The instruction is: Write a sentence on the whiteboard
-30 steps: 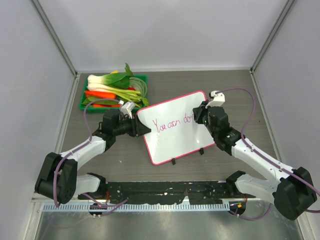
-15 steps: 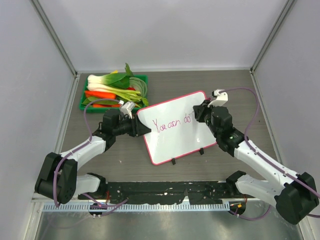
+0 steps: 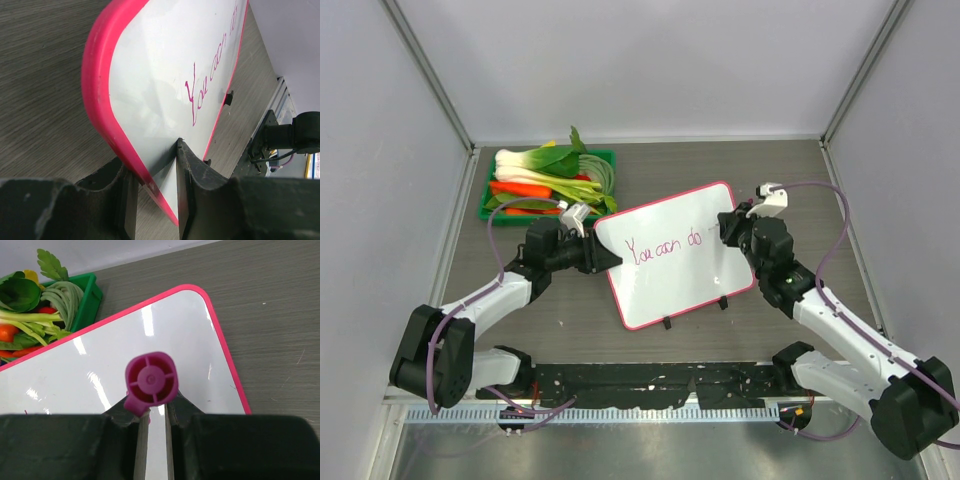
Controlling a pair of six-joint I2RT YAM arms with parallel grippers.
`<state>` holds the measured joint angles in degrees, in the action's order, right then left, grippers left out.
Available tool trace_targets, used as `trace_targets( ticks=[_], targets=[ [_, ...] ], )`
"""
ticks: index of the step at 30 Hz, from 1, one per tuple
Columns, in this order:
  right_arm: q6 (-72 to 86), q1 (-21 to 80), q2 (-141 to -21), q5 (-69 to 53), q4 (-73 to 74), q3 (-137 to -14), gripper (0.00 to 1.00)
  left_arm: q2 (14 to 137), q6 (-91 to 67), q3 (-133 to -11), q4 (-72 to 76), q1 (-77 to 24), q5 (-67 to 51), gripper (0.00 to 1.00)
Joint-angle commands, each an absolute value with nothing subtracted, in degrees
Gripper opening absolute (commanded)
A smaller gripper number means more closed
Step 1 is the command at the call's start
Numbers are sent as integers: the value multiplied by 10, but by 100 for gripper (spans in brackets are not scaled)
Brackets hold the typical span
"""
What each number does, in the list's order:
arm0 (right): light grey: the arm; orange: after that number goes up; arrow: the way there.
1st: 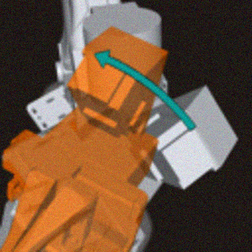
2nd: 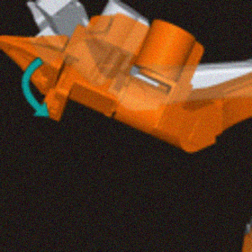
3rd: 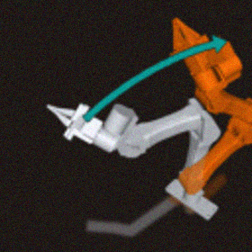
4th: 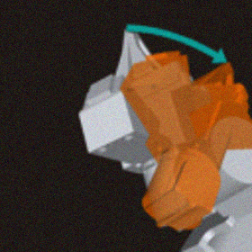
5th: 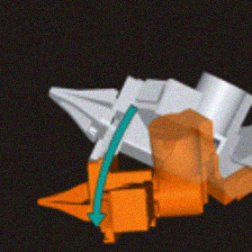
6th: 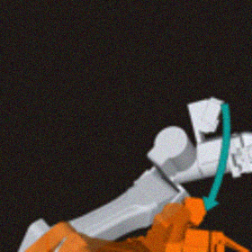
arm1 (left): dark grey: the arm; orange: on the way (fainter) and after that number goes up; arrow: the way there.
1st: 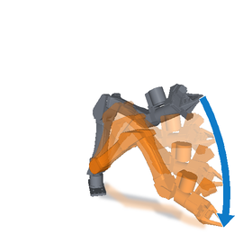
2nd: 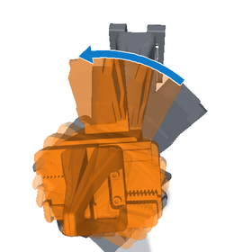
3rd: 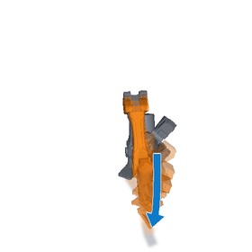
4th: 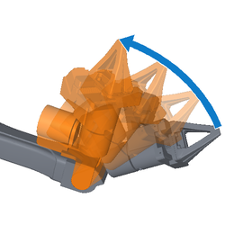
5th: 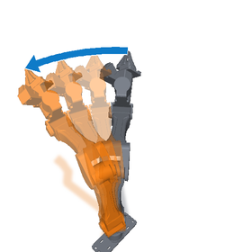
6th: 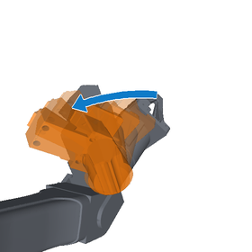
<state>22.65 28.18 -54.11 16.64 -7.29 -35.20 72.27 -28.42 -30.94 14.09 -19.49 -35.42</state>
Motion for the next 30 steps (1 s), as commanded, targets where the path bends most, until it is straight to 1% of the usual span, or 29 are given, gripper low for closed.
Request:
trace_targets(
  ticks=[1, 7, 13, 30],
  targets=[
    [222, 280, -528, 164, -111, -345, 1, 742, -178, -291, 107, -188, -225, 0],
    [217, 280, -519, 142, -127, -339, 1, 744, -178, -290, 107, -188, -225, 0],
    [220, 280, -536, 134, -134, -338, 1, 743, -178, -292, 107, -189, -225, 0],
    [220, 280, -570, 144, -133, -340, 1, 744, -178, -291, 107, -189, -225, 0]
  ],
)
